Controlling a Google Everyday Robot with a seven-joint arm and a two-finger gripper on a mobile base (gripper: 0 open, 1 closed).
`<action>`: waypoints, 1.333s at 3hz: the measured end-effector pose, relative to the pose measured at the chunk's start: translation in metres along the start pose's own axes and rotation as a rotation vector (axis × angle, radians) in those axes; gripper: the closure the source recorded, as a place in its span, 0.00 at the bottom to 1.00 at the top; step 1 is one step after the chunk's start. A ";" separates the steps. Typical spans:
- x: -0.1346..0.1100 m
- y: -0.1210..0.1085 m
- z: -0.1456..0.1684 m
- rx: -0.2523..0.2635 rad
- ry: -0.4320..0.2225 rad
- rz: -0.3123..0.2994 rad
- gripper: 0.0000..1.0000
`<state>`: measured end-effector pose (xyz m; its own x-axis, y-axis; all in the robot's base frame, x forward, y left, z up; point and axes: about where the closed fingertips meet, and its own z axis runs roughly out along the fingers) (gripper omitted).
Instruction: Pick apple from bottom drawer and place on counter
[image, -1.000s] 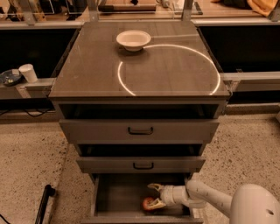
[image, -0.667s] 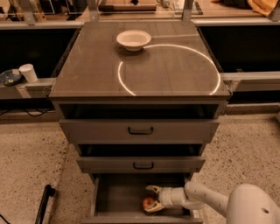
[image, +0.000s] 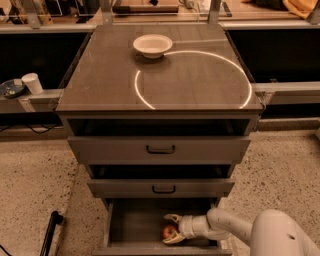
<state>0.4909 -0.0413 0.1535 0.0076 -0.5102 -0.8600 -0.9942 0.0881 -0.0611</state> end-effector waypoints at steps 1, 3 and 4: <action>0.021 0.000 0.001 0.009 0.044 0.031 0.38; 0.053 0.005 -0.006 0.034 0.090 0.084 0.57; 0.039 -0.001 -0.028 0.090 0.071 0.056 0.88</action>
Offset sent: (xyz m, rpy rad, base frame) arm -0.0033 -0.0409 -0.0528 -0.1020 0.0723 -0.0966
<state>0.4893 -0.0854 0.1342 -0.0585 -0.5611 -0.8256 -0.9792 0.1931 -0.0618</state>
